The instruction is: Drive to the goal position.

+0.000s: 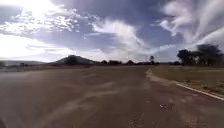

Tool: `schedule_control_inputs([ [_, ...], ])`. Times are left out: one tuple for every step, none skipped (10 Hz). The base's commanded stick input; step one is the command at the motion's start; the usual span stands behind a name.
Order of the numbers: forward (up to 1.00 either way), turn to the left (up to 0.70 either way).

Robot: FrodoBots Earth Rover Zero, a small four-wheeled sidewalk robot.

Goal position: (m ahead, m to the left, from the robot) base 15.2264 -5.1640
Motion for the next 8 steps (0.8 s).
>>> schedule_control_inputs([
  [1.0,0.0],
  [1.0,-0.02],
  [1.0,-0.09],
  [1.0,-0.19],
  [1.0,-0.32],
  [1.0,-0.4],
  [1.0,-0.4],
  [1.0,-0.4],
])
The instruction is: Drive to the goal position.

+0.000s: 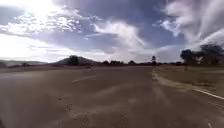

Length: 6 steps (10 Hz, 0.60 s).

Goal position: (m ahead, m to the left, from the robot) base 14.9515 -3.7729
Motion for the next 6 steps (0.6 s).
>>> schedule_control_inputs([
  [1.0,-0.4],
  [1.0,-0.4],
  [1.0,-0.4],
  [1.0,-0.4],
  [1.0,-0.4],
  [1.0,-0.32],
])
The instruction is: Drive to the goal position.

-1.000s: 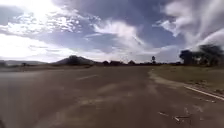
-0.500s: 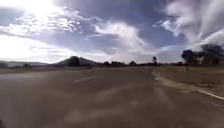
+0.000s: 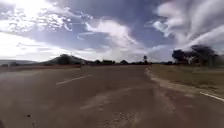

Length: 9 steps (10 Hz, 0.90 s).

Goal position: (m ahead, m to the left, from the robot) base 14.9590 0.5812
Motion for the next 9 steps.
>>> schedule_control_inputs([
  [1.0,-0.18],
  [1.0,0.0],
  [1.0,0.0],
  [1.0,0.0],
  [1.0,0.0],
  [1.0,0.0],
  [1.0,0.0],
  [1.0,0.0],
  [1.0,0.0],
])
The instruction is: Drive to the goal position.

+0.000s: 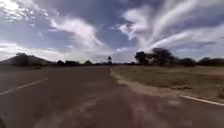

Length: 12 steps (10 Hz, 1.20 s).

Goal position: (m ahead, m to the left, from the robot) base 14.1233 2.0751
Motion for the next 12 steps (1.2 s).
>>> schedule_control_inputs([
  [1.0,0.0],
  [1.0,0.01],
  [1.0,0.19],
  [1.0,0.39],
  [1.0,0.39],
  [1.0,0.39],
  [1.0,0.39],
  [1.0,0.38],
  [1.0,0.18],
  [1.0,0.0],
  [1.0,0.0],
  [1.0,0.0],
])
